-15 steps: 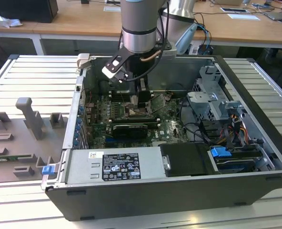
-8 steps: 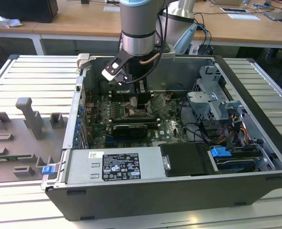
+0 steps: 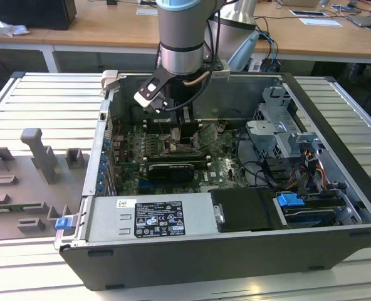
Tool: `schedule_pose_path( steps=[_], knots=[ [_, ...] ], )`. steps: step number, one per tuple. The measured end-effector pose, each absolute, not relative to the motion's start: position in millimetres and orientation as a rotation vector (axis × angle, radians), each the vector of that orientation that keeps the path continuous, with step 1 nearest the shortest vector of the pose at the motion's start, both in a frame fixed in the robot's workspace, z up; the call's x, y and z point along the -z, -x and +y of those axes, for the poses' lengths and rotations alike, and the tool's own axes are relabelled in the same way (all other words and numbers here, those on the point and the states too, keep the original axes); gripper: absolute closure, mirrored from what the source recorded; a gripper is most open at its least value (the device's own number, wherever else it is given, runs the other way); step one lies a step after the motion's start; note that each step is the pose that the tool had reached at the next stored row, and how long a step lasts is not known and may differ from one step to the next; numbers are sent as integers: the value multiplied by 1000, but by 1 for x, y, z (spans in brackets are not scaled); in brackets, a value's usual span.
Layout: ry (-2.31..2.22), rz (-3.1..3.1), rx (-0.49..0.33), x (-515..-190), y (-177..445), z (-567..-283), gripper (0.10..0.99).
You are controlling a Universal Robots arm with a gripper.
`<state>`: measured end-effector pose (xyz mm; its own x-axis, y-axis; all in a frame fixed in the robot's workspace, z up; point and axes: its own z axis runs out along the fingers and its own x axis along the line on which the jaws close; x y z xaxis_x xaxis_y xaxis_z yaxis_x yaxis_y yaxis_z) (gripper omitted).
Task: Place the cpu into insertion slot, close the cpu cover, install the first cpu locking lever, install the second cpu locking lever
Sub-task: 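Place the cpu into insertion slot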
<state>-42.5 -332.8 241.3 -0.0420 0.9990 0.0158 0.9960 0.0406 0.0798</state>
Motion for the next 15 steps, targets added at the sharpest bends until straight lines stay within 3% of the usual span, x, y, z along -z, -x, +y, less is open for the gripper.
schedule_pose_path(
  steps=[15],
  knots=[
    [-2151,2226,-106,-222,47,-323,545]
  ],
)
